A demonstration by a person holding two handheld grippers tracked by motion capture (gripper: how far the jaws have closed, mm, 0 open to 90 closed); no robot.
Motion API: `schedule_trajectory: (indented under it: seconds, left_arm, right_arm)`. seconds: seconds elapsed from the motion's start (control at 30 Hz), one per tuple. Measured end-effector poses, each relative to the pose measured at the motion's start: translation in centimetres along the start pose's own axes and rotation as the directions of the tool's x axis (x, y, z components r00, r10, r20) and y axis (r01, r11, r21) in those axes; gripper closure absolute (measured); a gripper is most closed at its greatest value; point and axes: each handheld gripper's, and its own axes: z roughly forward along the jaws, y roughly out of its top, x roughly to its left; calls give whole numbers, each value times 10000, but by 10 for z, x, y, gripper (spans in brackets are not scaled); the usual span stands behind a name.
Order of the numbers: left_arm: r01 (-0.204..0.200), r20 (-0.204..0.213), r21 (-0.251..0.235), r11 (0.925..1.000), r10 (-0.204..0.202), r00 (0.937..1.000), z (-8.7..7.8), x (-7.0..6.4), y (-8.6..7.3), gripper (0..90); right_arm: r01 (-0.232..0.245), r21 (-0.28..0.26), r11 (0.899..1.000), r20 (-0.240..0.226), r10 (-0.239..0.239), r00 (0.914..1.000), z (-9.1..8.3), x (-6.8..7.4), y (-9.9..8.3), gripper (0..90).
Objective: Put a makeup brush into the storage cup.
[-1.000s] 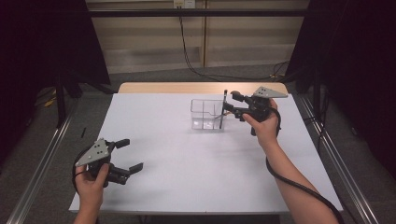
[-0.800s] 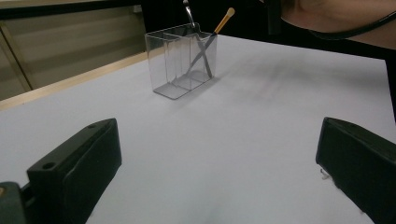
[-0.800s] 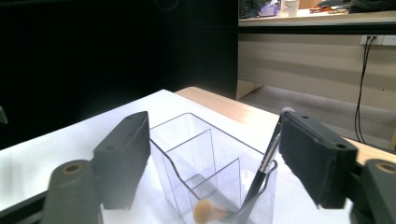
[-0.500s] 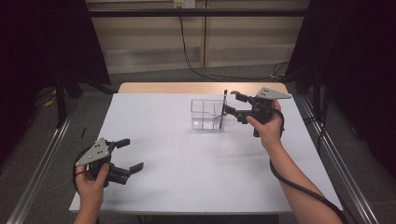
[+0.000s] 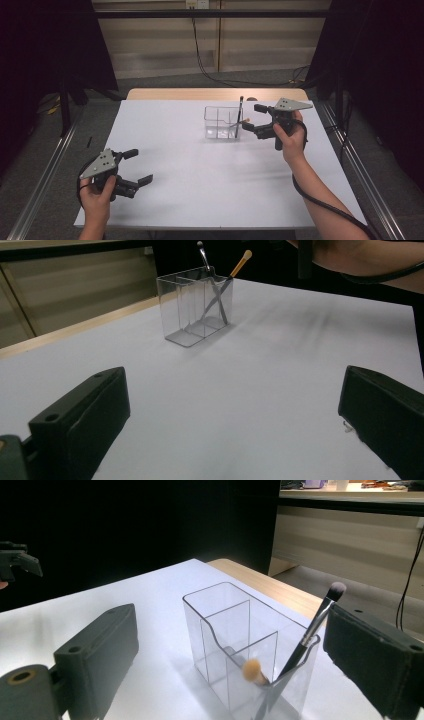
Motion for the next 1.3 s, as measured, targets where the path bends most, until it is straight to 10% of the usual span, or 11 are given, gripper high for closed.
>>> schedule_trajectory:
  seconds: [1.3]
  left_arm:
    - [49, 1, -69, 10000, -49, 10000, 0, 1, 0, 1]
  right_arm:
    - [-57, 111, 9999, 41, 57, 10000, -27, 11, -20, 65]
